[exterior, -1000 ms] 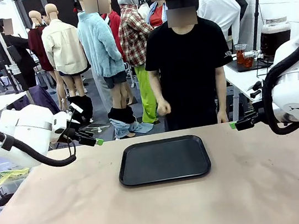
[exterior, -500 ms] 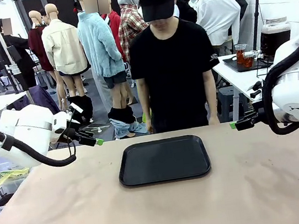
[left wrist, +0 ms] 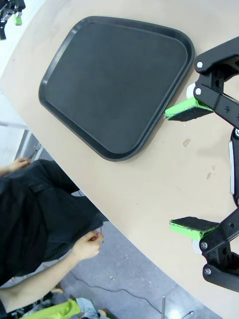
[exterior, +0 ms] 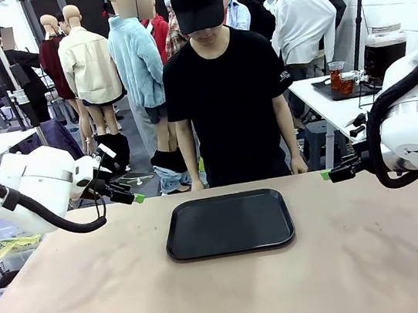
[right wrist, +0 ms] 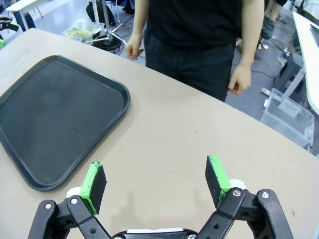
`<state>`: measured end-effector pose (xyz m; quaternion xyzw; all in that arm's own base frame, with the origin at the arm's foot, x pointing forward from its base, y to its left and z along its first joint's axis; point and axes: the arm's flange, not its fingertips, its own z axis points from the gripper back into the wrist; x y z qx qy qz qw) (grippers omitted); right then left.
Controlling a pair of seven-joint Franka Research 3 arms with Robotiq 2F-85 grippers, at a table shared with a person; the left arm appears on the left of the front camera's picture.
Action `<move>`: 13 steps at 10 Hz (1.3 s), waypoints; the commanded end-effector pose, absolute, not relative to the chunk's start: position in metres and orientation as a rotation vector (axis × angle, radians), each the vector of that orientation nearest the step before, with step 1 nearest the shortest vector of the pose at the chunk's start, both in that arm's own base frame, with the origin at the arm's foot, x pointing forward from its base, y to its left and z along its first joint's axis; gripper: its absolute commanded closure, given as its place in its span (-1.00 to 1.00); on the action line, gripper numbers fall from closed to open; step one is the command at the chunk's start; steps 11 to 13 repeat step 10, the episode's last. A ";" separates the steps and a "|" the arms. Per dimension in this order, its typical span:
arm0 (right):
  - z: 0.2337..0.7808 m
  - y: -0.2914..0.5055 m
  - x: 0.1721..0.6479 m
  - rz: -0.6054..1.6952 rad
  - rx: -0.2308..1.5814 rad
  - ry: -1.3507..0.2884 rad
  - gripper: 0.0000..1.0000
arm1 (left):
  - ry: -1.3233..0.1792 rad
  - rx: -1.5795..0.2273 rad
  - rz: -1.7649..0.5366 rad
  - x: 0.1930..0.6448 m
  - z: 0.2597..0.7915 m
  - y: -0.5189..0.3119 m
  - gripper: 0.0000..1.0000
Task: Pour the drink into the iced cup.
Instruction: Open the gripper to release the iced cup you were holding.
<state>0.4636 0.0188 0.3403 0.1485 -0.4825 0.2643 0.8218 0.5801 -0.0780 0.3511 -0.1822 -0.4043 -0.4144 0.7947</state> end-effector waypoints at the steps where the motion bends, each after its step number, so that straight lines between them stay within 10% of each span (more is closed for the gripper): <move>1: 0.341 0.018 0.462 0.570 0.316 -1.030 -1.00 | -0.878 -0.398 -0.911 0.583 0.351 -0.075 -1.00; 13: 0.341 0.018 0.462 0.570 0.316 -1.030 -1.00 | -0.878 -0.398 -0.911 0.583 0.351 -0.075 -1.00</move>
